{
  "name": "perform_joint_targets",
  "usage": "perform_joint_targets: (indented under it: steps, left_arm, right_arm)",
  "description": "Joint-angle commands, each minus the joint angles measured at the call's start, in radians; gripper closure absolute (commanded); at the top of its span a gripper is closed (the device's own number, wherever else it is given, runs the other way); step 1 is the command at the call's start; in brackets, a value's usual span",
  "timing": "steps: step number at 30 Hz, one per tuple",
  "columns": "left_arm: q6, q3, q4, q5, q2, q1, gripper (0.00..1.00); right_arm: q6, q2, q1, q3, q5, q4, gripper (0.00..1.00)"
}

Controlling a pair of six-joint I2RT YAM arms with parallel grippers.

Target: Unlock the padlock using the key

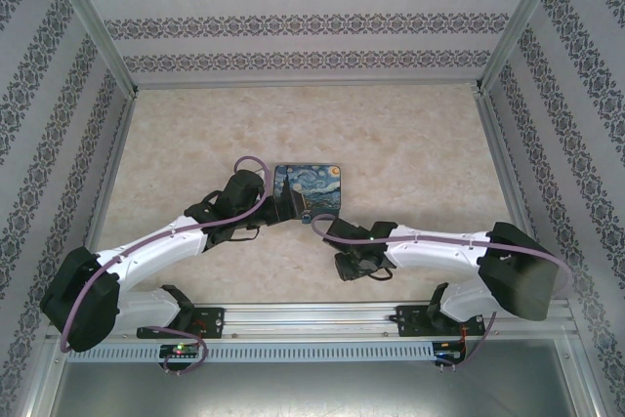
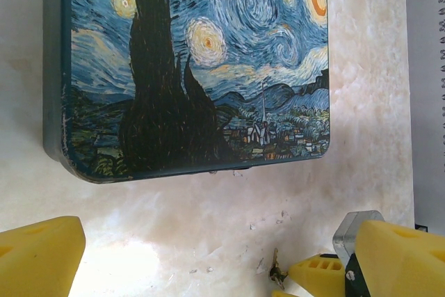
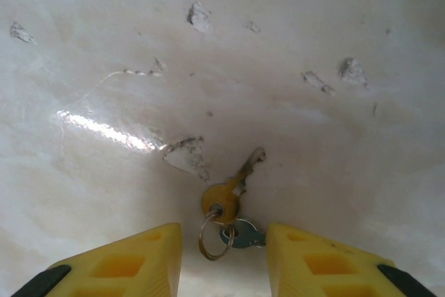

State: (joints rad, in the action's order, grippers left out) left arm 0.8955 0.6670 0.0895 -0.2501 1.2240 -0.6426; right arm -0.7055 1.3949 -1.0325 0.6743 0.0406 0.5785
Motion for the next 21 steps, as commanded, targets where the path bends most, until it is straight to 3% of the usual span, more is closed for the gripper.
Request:
perform_joint_targets:
  steps: [1, 10, 15, 17, 21]
  left_arm:
    - [0.005, 0.015, -0.007, 0.009, -0.003, -0.015, 0.00]
    - [0.002, 0.012, -0.007, 0.011, 0.000, -0.015, 0.00]
    - [0.003, 0.012, -0.010, 0.011, 0.003, -0.016, 0.00]
    - [0.005, 0.012, -0.012, 0.009, 0.006, -0.015, 0.01]
    - [0.011, 0.012, -0.014, 0.009, 0.005, -0.015, 0.00]
  right_arm:
    - [0.033, 0.024, -0.013, 0.036, 0.056, 0.040, 0.64]
    - [0.044, 0.065, -0.014, 0.044, 0.062, 0.033, 0.73]
    - [0.038, 0.061, -0.014, 0.034, 0.056, 0.024, 0.87]
    - [0.036, 0.056, -0.014, 0.036, 0.054, 0.026, 0.98]
    - [0.028, 0.013, -0.008, 0.042, 0.051, 0.026, 1.00]
